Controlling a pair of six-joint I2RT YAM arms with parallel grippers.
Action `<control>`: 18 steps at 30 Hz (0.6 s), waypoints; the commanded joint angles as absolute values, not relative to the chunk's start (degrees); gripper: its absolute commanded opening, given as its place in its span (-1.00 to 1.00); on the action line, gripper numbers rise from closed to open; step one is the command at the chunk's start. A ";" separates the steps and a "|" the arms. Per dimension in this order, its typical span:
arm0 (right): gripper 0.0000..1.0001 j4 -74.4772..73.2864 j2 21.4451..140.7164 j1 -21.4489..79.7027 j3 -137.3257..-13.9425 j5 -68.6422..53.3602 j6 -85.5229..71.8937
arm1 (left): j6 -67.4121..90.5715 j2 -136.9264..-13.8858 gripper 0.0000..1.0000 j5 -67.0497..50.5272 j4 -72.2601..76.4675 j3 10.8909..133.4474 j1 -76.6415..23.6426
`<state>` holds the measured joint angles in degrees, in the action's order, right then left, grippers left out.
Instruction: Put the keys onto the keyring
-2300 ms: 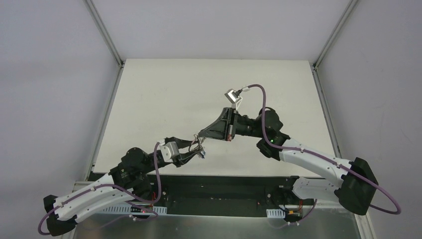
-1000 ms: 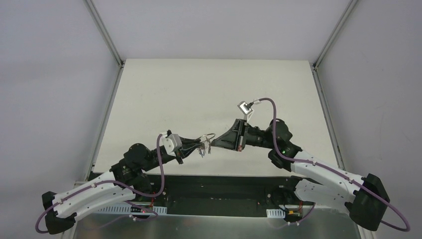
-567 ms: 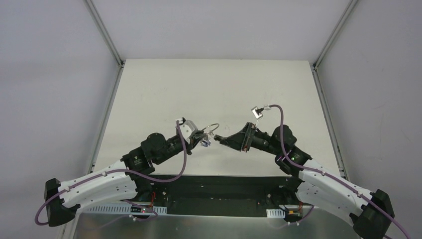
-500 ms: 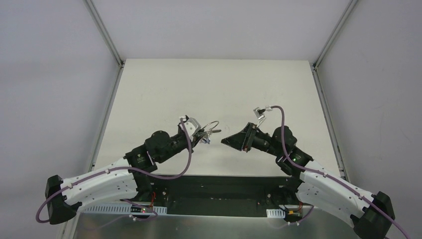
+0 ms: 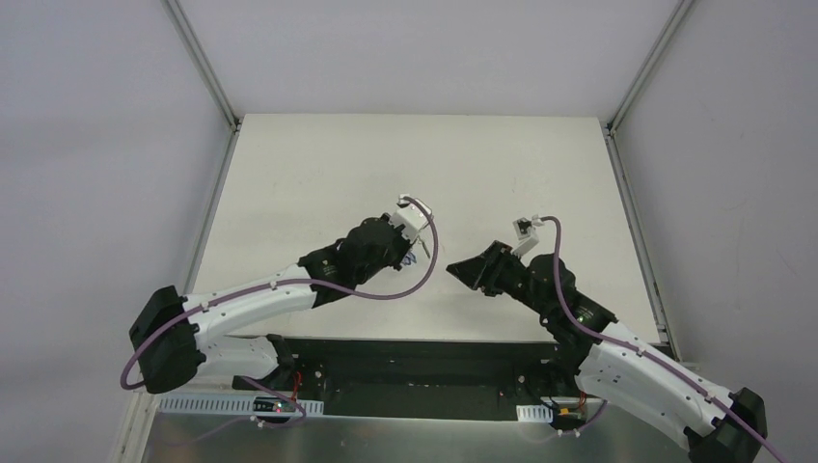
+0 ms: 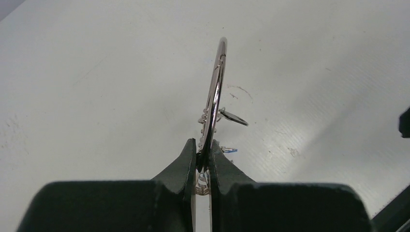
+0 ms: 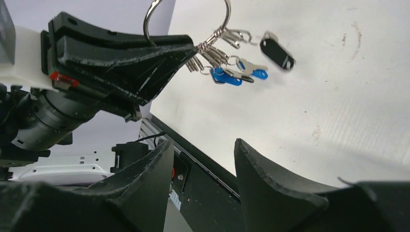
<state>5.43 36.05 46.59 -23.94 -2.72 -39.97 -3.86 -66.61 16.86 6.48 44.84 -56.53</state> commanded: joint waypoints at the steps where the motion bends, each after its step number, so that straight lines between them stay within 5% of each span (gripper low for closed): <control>1: 0.05 4.88 35.96 46.40 -22.51 -0.94 -39.87 | -3.69 -72.03 -1.00 15.54 7.63 49.74 -53.38; 7: 0.05 6.23 34.45 46.39 -20.05 -1.27 -39.80 | -3.34 -81.45 -0.96 14.64 8.07 53.38 -49.42; 18: 0.12 -1.60 30.22 46.31 -20.99 5.57 -36.96 | -3.05 -93.83 -0.26 13.05 8.43 58.85 -48.86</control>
